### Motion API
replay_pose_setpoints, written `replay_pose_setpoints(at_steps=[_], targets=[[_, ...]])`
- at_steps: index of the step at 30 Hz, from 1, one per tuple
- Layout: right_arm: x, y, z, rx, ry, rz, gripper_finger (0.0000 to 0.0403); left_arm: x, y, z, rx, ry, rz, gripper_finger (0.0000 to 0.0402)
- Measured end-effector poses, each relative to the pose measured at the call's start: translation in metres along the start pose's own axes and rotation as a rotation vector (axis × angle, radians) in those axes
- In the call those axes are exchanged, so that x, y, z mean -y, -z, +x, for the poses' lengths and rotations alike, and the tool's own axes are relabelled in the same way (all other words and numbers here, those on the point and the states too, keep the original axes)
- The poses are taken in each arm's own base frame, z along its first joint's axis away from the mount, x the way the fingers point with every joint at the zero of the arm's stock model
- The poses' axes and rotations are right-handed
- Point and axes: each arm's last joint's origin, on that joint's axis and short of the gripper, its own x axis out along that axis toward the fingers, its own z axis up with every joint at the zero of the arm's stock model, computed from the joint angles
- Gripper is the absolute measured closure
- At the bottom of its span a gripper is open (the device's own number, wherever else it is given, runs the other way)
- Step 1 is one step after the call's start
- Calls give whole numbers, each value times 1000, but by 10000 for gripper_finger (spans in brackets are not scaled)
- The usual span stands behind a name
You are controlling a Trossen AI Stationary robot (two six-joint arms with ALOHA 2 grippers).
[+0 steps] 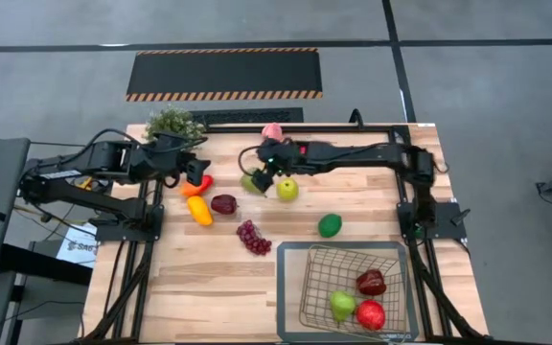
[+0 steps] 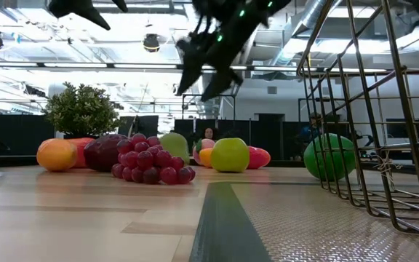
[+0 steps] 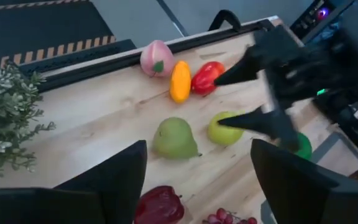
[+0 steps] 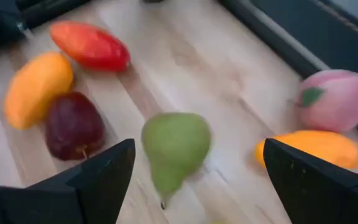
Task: Build produce basket
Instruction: Put the green pear into the wire basket
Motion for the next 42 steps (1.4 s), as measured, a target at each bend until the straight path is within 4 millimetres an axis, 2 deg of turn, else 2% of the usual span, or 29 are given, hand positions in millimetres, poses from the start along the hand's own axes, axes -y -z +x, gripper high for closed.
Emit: replay_pose_setpoints(at_steps=[5,11,17,26,30,32,36,42], targets=[[-6,14,34,-83,12,43,28,2,2,3,-31,8,7,125],[-6,26,53,-136,36,91,27,3,2,5,-39,3,14,125],[-6,28,71,-89,40,146,27,3,2,5,-34,-2,27,125],[3,30,73,-109,89,150,29,3,2,5,-34,-4,32,125],[7,40,75,-220,68,162,41,3,2,5,-36,-3,32,125],[5,51,75,-305,84,148,49,3,3,5,-45,-4,36,125],[-2,58,66,-361,106,110,60,2,4,5,-53,-14,43,125],[-10,55,67,-299,84,103,71,1,3,5,-44,-21,43,125]])
